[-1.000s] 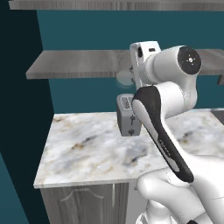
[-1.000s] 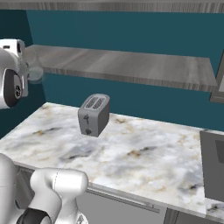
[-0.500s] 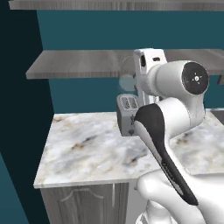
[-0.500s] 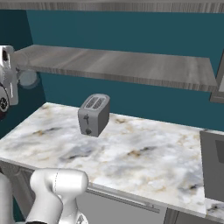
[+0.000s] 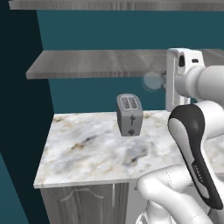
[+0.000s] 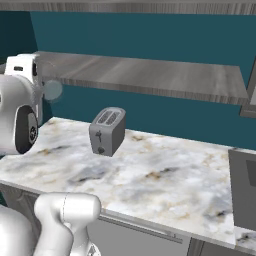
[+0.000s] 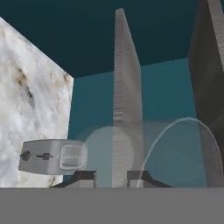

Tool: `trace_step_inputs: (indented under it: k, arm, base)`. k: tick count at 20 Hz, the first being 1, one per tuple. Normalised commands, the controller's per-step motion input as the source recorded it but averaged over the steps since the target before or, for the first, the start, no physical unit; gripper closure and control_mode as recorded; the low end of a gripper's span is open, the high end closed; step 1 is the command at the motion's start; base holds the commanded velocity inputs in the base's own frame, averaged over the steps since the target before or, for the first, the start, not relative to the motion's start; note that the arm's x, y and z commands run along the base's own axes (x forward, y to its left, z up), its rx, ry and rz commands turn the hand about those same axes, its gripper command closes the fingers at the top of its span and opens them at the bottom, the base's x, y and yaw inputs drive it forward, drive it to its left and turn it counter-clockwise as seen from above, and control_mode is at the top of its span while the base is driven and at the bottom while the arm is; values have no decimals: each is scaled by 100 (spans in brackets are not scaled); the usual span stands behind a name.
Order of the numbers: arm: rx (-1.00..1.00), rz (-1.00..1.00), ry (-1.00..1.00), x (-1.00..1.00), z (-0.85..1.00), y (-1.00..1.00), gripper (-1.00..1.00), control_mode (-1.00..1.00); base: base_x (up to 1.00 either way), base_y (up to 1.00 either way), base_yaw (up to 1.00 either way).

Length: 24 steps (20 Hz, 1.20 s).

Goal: There is a bowl on the dining counter. Grab a lemon wedge from the fridge and place it in the bowl. Then get the liquor bottle and glass cup from the cabinet and place them next to the bowl.

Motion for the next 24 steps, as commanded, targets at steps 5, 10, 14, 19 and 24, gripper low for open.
trace_step_inputs:
  k: [5,10,14,19,24]
  arm:
    - [4,-3,-9,-29,0,-46,100,-100]
    - [0,-2,-2,-11,0,-4,100,100]
    - [0,0,0,0,0,0,100,100]
    - [0,0,0,0,0,0,100,100]
    - [0,0,0,0,0,0,100,100]
  base:
    - [0,0,0]
    - [-65,0,-5]
    - [-84,32,-8]
    - [-74,50,-18]
    - [-46,65,-33]
